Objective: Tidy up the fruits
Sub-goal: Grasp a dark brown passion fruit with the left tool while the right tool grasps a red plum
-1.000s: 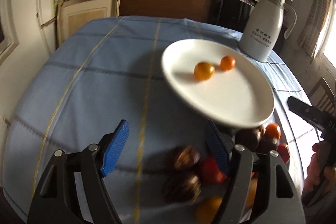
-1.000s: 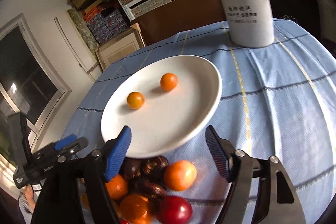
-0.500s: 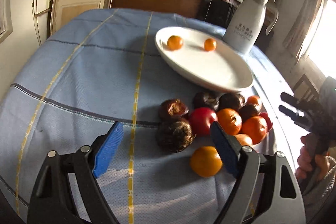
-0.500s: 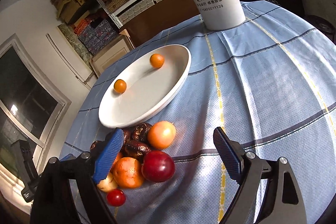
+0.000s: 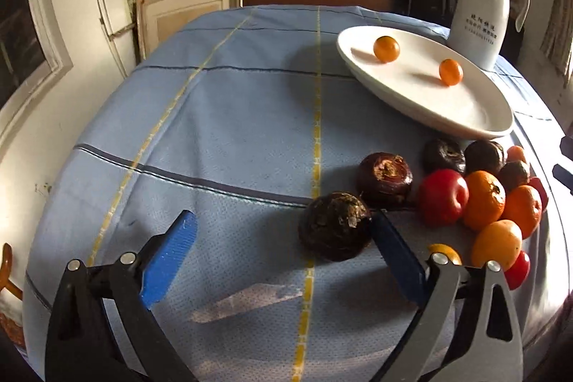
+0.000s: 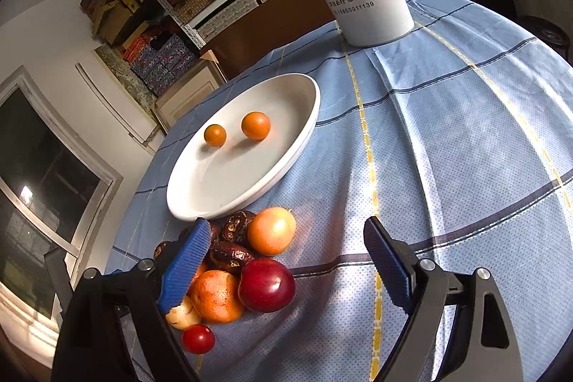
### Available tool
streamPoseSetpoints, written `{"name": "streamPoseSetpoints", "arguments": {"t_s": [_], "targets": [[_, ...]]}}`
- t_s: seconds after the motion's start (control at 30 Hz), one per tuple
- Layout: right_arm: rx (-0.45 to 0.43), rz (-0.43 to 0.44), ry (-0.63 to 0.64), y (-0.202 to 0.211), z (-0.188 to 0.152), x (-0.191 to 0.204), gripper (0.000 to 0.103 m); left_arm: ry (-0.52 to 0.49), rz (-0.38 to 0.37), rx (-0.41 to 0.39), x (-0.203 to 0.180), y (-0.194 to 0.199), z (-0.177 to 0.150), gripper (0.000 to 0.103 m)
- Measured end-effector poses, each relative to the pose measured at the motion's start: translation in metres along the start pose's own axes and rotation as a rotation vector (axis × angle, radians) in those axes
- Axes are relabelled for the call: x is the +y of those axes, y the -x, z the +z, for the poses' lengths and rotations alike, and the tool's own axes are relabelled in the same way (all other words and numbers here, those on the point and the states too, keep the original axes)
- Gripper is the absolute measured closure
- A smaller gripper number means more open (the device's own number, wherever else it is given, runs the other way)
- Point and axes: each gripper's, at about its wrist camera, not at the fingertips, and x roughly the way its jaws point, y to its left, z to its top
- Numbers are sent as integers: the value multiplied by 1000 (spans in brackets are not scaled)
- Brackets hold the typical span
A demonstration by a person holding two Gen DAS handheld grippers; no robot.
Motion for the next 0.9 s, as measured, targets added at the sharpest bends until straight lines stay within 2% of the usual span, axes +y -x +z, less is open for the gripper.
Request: {"name": "streamPoseSetpoints", "arguments": {"t_s": [0.03, 0.07, 0.17, 0.33, 0.43, 0.5, 0.57, 0.63, 0.73, 0.9], "targets": [[0, 1, 7, 0, 0, 1, 15, -11, -15, 10, 2, -2, -1, 8], [3, 3, 19, 0, -1, 3, 15, -26, -32, 22, -1, -3, -2, 20], [5, 5, 44, 0, -3, 9, 15, -37, -83, 44, -4, -7, -4, 31], [0, -3, 74, 3, -5, 15, 15, -37, -78, 37, -4, -12, -2, 43], [0, -14, 101, 4, -9, 19, 15, -32, -99, 25, -2, -16, 4, 56], [-4, -42, 133, 6, -13, 24, 16, 5, -85, 23, 8, -19, 7, 58], [-4, -80, 166, 8, -18, 26, 24, 30, -77, 23, 15, -20, 8, 58], [22, -105, 199, 6, -25, 29, 38, 29, -74, 22, 15, -20, 7, 58], [61, -117, 234, 0, -31, 32, 53, 24, -74, 21, 14, -20, 7, 58], [83, -88, 243, -3, -33, 35, 53, 24, -74, 21, 14, -20, 7, 58]]}}
